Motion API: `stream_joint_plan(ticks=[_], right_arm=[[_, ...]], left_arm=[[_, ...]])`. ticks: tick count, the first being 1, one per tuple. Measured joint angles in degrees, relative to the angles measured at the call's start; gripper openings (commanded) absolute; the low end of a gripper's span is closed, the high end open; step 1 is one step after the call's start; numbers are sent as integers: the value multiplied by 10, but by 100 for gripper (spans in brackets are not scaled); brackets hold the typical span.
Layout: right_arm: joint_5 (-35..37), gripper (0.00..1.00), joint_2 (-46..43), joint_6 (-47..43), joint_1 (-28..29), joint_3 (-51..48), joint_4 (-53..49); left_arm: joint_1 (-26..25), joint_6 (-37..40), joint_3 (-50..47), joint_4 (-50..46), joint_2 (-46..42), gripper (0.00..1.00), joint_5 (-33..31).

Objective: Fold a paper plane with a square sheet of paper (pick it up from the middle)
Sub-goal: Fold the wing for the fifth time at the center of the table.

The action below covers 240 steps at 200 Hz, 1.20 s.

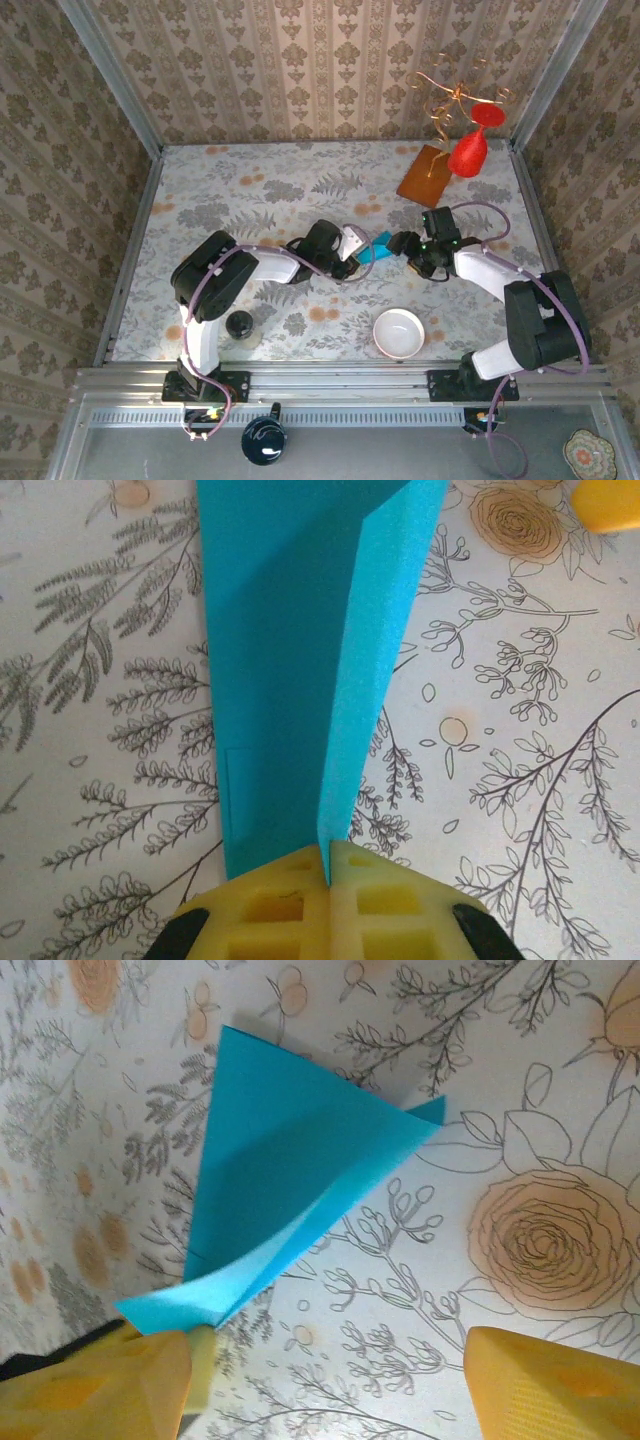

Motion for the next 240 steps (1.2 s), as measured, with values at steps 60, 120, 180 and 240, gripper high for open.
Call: stream_joint_plan(ticks=[60,120,180,240], right_arm=[[-50,70,27,-59,15,-2,38],[-43,69,97,-94,55,76,14],[-4,66,150,-97,63,123,-27],[23,60,182,-108,68,165,-80]], left_arm=[[23,-89,76,-115,28,0,75],[37,-194,111,-159,49,0,132],[48,-274,139,-184,70,0,171],[51,-300,144,-186,75,0,182]])
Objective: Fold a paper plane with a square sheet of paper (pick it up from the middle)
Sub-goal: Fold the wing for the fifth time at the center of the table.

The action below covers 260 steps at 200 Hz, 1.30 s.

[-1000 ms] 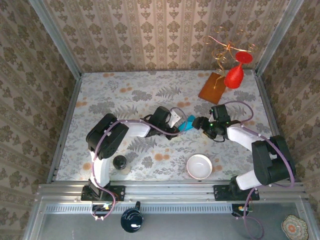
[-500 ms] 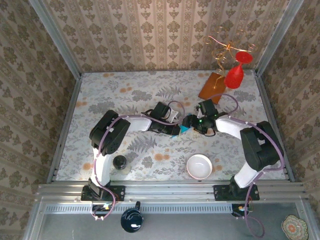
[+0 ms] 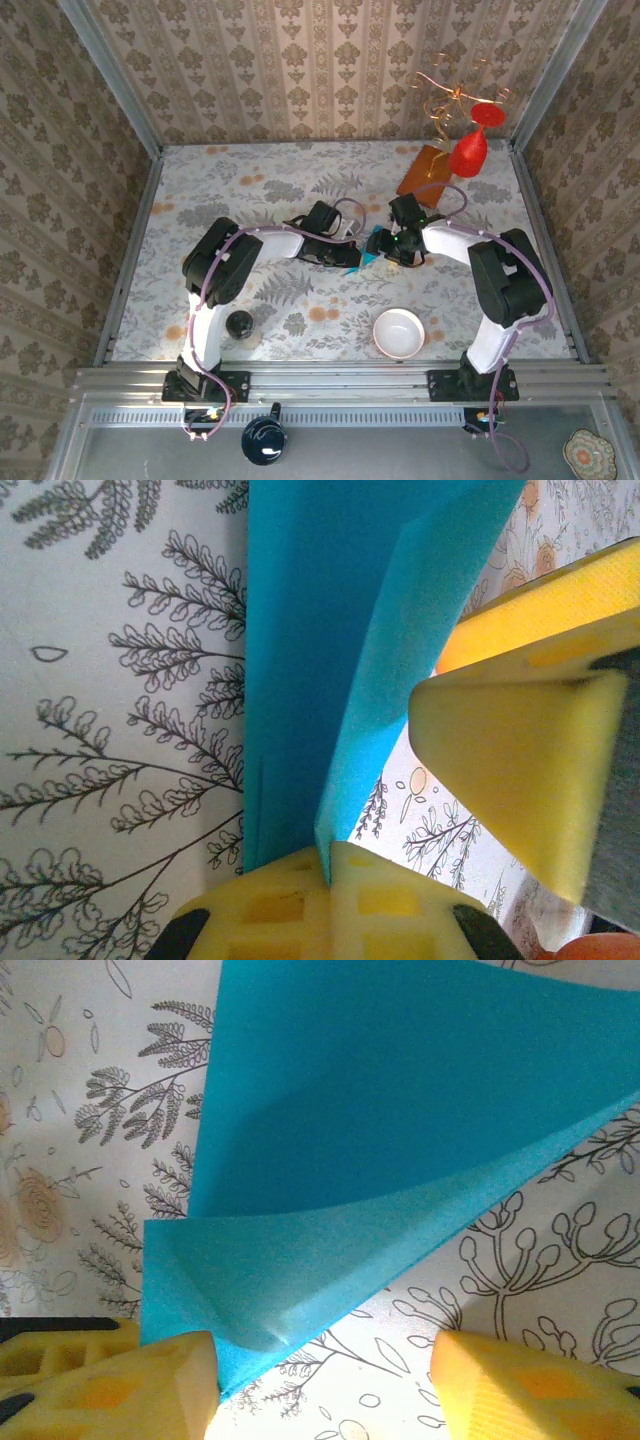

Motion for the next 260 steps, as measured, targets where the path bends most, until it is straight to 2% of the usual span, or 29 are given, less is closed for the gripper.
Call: stream_joint_plan(ticks=[42,134,185,260], right_arm=[[32,57,26,-7,12,40,-54],[96,58,82,-14,38,125,-157],[99,59,91,-14,39,138,-172],[99,59,92,-14,39,141,-176]], left_arm=[[0,-5,-1,2,0,0,0],[1,-8,-8,10,-3,11,9],[5,-9,-25,6,-19,18,12],[12,-9,-47,-9,-47,22,10]])
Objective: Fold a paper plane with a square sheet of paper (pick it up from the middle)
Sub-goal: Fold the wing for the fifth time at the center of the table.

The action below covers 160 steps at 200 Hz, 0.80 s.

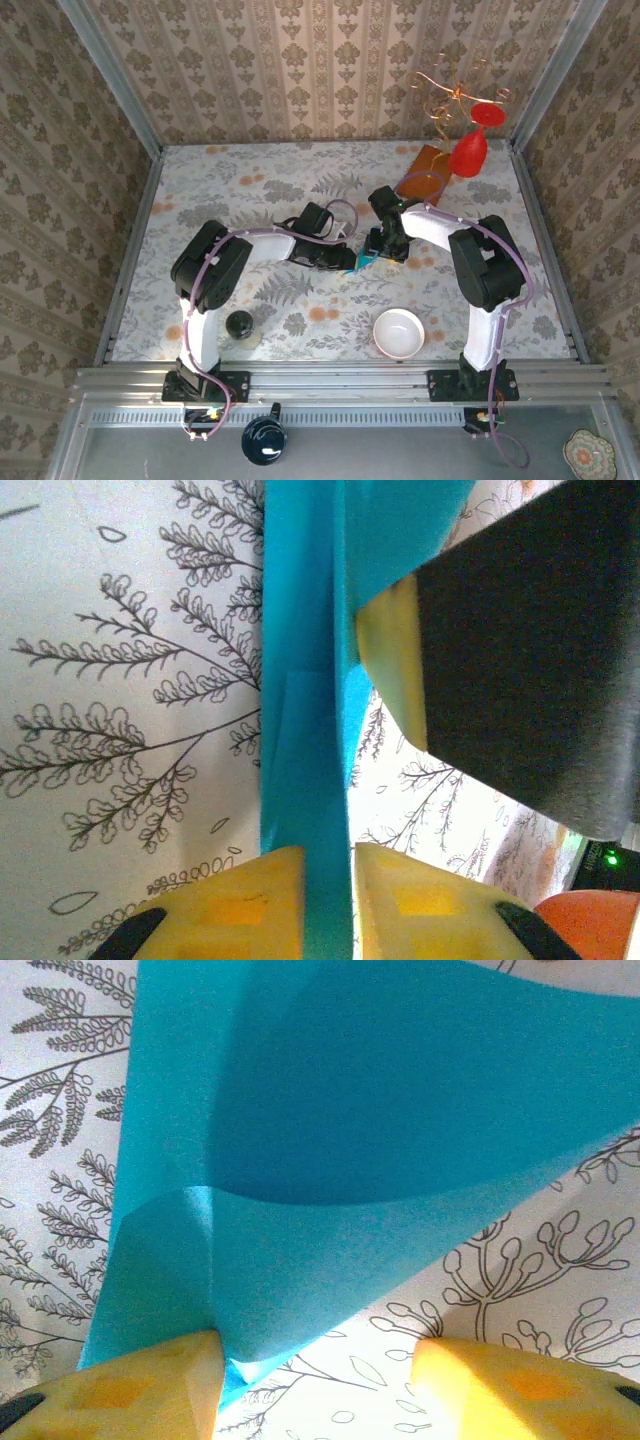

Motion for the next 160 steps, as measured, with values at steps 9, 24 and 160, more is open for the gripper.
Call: stream_joint_plan(ticks=[9,24,160], right_arm=[[0,59,1,0,0,0,0],[0,59,1,0,0,0,0],[0,58,1,0,0,0,0]], left_arm=[[0,0,-1,0,-1,22,0],[0,0,-5,0,-3,22,0],[7,-24,-10,0,-7,31,1]])
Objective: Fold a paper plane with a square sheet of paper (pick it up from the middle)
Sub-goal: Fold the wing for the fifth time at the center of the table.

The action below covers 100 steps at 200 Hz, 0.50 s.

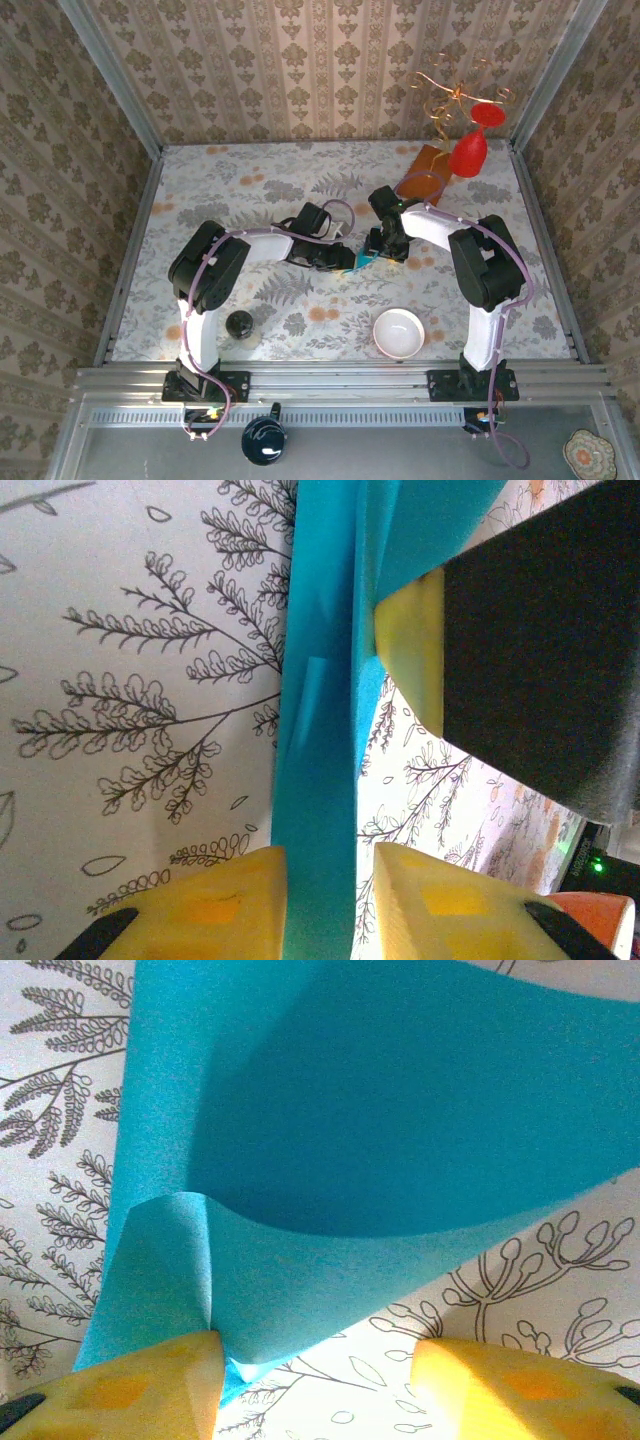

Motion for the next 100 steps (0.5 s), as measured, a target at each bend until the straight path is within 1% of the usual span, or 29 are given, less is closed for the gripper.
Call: stream_joint_plan(ticks=[42,100], right_arm=[[0,58,0,0,0,0,0],[-2,58,0,0,-1,0,0]], left_arm=[[0,-2,0,-1,0,28,0],[0,-2,9,-15,-3,32,-6]])
